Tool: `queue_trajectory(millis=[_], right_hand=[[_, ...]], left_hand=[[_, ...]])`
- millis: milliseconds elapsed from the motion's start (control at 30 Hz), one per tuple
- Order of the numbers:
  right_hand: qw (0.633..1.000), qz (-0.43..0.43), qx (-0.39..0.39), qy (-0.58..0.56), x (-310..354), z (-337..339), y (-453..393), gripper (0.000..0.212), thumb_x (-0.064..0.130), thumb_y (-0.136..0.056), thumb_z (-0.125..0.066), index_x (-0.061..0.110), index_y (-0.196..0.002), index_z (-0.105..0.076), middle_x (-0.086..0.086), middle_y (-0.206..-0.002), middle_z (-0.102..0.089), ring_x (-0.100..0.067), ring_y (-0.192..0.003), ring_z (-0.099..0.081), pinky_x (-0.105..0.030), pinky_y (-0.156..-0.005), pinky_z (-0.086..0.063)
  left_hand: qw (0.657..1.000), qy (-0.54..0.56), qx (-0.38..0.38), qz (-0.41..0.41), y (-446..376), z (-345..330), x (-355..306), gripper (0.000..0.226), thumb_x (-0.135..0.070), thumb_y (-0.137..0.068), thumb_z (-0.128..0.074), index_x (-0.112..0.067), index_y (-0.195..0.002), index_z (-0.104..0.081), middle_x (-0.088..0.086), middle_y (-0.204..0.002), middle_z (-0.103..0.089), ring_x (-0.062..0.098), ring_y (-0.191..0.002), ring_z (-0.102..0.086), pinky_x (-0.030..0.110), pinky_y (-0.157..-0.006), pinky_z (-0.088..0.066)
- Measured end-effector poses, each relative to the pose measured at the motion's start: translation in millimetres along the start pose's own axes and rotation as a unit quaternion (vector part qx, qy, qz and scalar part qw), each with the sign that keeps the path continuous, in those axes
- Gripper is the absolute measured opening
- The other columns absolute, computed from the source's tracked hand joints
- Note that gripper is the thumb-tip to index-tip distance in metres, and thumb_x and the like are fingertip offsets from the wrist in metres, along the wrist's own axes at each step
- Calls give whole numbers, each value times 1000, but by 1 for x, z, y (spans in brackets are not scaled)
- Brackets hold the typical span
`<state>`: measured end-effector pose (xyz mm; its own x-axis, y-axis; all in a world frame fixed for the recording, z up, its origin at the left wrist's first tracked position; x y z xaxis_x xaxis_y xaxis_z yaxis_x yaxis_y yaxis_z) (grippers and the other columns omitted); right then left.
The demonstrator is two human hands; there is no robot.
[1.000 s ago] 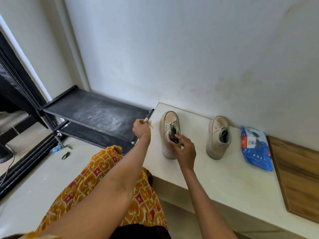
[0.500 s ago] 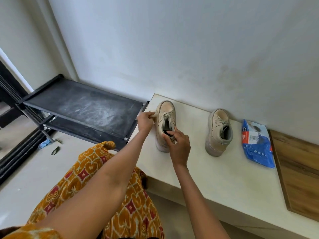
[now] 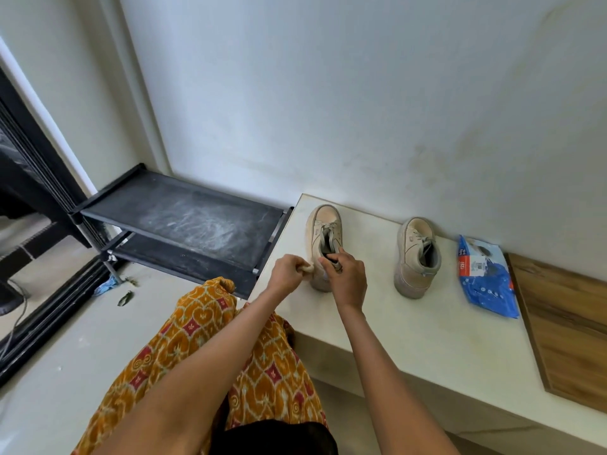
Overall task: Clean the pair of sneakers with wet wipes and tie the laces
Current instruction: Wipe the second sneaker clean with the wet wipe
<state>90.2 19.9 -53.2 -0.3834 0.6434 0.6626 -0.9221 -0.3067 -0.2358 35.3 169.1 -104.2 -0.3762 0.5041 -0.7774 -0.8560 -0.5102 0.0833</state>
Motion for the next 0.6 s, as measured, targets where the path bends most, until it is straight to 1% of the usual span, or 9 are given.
queue_trajectory(millis=[67,100,133,200,300,400,433,533,600], right_hand=[[1000,-2,10,-10,1,0,0,33,44,-84,-64,19,-106,-69,-1,-111,-68,-22,-101,-52,-25,-67,-42],[1000,-5,19,-19,1,1,0,34,43,-84,-65,19,-108,-68,-1,-113,-67,-22,-103,-52,-25,-69,-42],[999,-8,30,-30,-1,0,0,35,43,-84,-65,20,-110,-68,-1,-115,-66,-22,-105,-52,-25,-71,-43],[996,-16,51,-66,-9,-1,2,35,39,-85,-66,22,-115,-65,0,-120,-64,-21,-110,-53,-29,-80,-47],[986,-33,65,-150,-22,2,10,34,28,-87,-66,25,-120,-63,3,-127,-61,-15,-117,-54,-35,-94,-49],[981,-29,65,-180,-21,3,15,34,19,-87,-66,22,-122,-62,3,-125,-61,-12,-114,-56,-27,-94,-49],[981,-30,60,-184,-21,4,15,34,17,-87,-66,22,-121,-63,3,-124,-62,-12,-111,-58,-25,-92,-49],[982,-36,49,-179,-19,3,14,32,15,-85,-68,21,-116,-66,2,-119,-65,-13,-107,-60,-23,-90,-49],[983,-41,49,-170,-21,1,15,29,15,-84,-68,19,-113,-67,1,-117,-66,-14,-107,-61,-21,-89,-47]], left_hand=[[999,-18,33,-12,10,-4,-7,12,-7,-85,-64,-5,-93,-72,8,-88,-70,18,-79,-60,25,-67,-43],[999,-16,31,-11,14,-3,-10,12,-8,-86,-63,-5,-94,-71,7,-88,-68,16,-78,-57,25,-68,-43],[1000,1,11,-2,15,1,-11,11,-9,-87,-62,-5,-94,-70,7,-89,-68,16,-79,-56,26,-69,-44],[992,89,-63,58,17,12,-3,13,-7,-88,-56,-4,-95,-67,8,-92,-65,19,-83,-56,29,-71,-46],[941,249,-158,164,23,18,16,11,-3,-89,-50,-7,-91,-60,8,-93,-61,20,-84,-55,26,-65,-43],[909,312,-178,210,20,11,26,2,-10,-91,-55,-9,-92,-55,9,-94,-60,20,-83,-54,30,-69,-45],[905,322,-172,219,18,6,28,8,-13,-90,-57,-10,-95,-52,9,-96,-59,21,-84,-55,33,-71,-47],[909,318,-144,227,15,-12,25,22,-7,-86,-57,-12,-106,-50,9,-100,-58,27,-91,-60,39,-77,-54],[931,260,-164,199,15,-12,20,26,6,-83,-50,-9,-102,-62,10,-95,-63,29,-91,-60,35,-74,-52]])
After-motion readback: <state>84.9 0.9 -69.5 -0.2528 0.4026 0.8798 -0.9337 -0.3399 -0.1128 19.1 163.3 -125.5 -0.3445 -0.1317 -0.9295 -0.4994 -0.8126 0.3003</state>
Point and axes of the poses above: each hand's wrist, its own y-axis away from the middle knuckle, its own z-axis out of the back of the hand, x = y × z, the point moved 10 cm from there along -y, towards the middle knuckle
